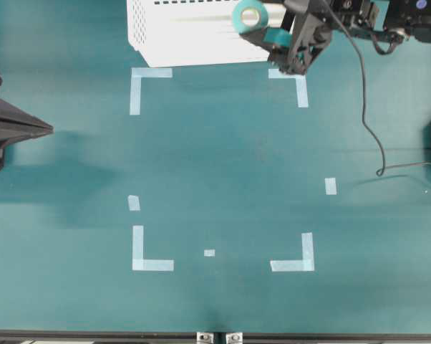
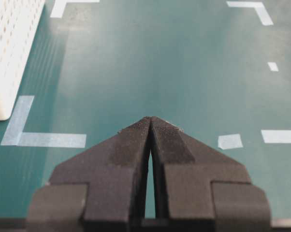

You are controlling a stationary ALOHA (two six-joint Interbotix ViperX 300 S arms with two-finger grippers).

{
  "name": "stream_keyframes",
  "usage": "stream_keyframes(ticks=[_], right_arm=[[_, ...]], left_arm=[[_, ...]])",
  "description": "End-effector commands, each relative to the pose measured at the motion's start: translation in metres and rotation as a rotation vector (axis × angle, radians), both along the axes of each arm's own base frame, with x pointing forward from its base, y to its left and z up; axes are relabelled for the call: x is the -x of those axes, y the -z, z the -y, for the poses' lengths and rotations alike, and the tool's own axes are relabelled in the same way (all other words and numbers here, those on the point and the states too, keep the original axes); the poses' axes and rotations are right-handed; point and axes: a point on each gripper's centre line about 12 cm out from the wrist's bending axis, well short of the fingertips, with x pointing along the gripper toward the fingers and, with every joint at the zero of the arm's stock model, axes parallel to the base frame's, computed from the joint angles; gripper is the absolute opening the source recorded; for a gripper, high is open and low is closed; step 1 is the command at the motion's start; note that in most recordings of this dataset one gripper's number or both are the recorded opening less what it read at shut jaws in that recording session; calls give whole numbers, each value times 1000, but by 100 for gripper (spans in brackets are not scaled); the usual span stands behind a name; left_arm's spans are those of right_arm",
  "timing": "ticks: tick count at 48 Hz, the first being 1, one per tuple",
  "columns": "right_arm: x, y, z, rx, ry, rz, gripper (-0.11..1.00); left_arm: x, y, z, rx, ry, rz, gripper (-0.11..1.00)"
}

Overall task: Put the tape in the middle into the white basket.
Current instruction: 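Lower the tape roll into the basket and open the right gripper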

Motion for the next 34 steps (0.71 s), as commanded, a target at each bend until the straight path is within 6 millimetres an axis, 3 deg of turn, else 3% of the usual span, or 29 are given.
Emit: stream_keyframes(ticks=[1, 25, 34], right_arm=[[-4, -15, 6, 21, 8, 51, 68], [-3, -5, 37, 24, 75, 28, 68], [-4, -3, 38, 53, 59, 10, 68]], left_arm=[[-1, -5, 0, 2, 1, 14, -11], [-1, -5, 0, 0, 1, 14, -11], [-1, -5, 0, 0, 1, 14, -11]])
